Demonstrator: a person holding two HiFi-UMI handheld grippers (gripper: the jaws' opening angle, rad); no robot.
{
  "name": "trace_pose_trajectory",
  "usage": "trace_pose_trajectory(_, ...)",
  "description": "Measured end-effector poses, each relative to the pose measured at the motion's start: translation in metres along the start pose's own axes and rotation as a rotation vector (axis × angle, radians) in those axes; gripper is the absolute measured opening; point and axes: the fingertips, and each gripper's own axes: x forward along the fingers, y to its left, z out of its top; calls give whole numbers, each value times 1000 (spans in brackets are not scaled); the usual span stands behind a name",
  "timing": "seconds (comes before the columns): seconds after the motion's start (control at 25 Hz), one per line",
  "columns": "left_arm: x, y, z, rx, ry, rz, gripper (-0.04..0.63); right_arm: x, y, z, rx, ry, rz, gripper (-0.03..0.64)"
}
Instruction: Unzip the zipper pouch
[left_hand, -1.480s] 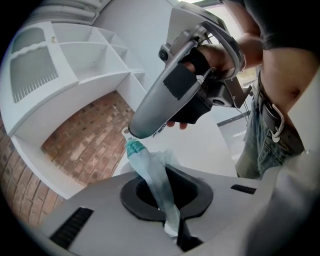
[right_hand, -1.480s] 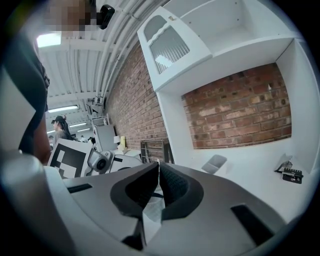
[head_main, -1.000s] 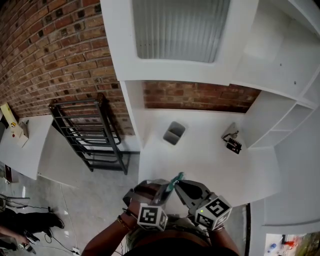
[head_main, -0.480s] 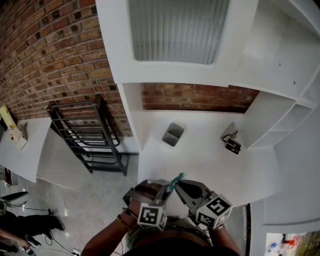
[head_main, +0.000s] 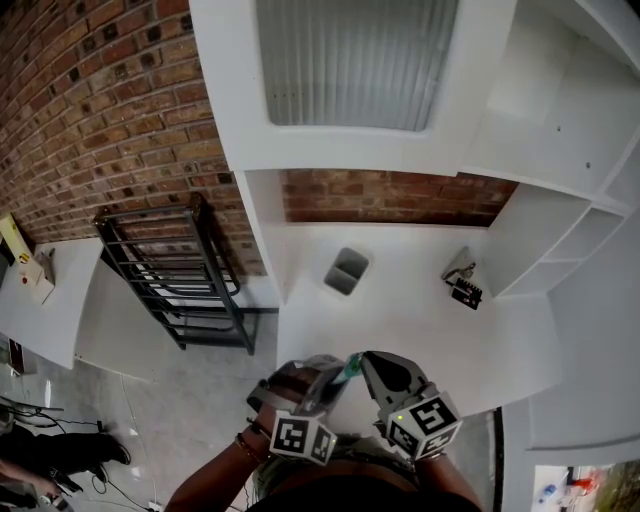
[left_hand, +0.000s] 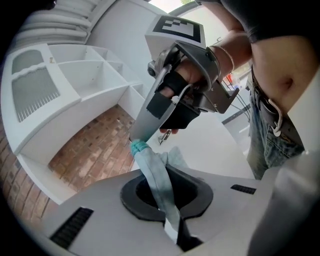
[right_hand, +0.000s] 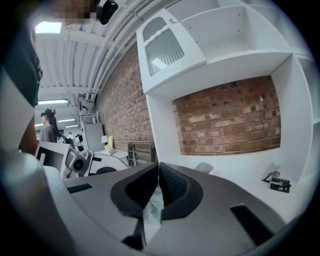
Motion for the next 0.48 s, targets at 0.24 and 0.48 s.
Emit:
trace_pose_trajectory(0.24, -2, 1, -5, -13, 7, -9, 5, 1, -1, -5, 15, 15, -12, 4)
trace_pose_trajectory(0.48, -2, 4, -10, -76, -10, -7, 5, 0, -11, -7, 3, 17, -35, 5)
